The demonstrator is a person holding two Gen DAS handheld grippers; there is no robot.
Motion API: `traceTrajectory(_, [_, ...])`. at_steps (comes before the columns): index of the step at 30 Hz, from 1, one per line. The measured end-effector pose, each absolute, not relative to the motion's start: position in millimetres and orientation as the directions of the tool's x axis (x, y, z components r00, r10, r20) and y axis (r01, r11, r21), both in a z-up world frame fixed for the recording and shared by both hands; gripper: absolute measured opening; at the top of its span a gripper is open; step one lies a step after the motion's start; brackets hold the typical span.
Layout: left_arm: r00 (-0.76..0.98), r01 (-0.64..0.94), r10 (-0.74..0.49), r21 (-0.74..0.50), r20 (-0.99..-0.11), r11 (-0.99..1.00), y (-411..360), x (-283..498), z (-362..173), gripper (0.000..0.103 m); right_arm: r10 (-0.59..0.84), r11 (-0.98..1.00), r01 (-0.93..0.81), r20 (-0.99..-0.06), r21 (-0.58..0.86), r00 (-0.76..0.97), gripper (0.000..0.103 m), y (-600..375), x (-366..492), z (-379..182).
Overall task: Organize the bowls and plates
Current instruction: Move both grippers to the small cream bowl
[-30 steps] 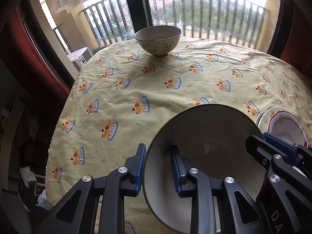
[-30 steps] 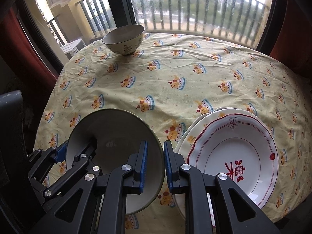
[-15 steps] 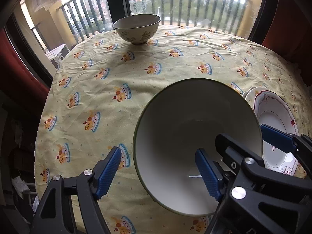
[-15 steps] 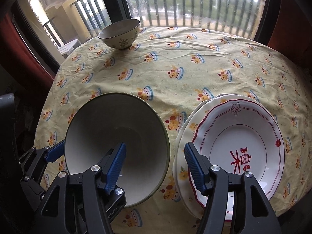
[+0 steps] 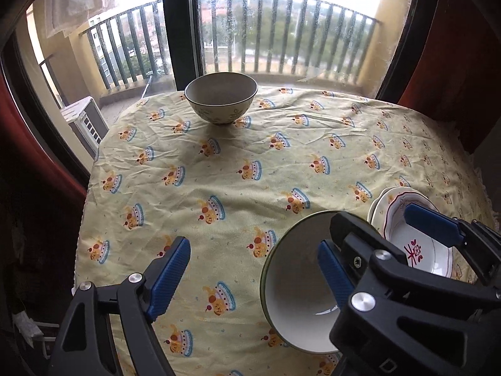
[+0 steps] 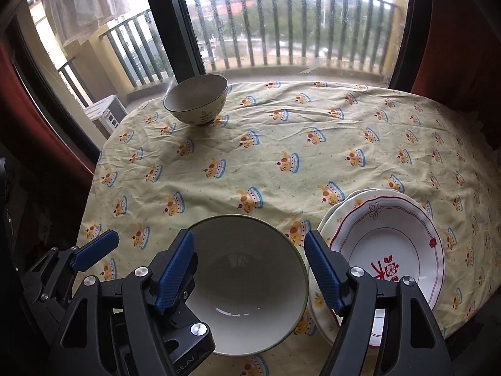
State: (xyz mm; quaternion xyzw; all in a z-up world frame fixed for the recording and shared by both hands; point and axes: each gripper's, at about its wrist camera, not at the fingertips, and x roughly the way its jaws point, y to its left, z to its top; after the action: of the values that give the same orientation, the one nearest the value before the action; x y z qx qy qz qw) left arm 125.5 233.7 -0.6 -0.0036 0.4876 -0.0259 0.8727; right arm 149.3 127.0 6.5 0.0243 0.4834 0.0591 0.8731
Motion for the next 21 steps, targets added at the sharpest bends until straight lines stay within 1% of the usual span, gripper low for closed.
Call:
traceTrajectory(7, [0.560,0.030,-0.062,-0.055,-0.826,0.998,243,158,29,0.085,0.100,0.995,-0.067,-0.820,0.075,0.564,0.080,134,181,41])
traceTrajectory(9, [0.576,0.023,-0.053,-0.049,-0.815,0.999,243,169,35,0.086,0.094,0.995,-0.070,-0.814,0.066,0.573,0.083,135,193,48])
traceTrajectory(13, [0.596,-0.042,-0.001,-0.032,-0.803,0.999,247,190,44,0.092,0.116,0.992,-0.107,-0.799,0.065,0.590,0.088,136,218,58])
traceTrajectory(21, [0.595,-0.151,0.100,0.011,-0.797,0.988,258,238,43,0.094,0.161,0.980,-0.192,-0.796,0.058,0.583,0.091,144,282,59])
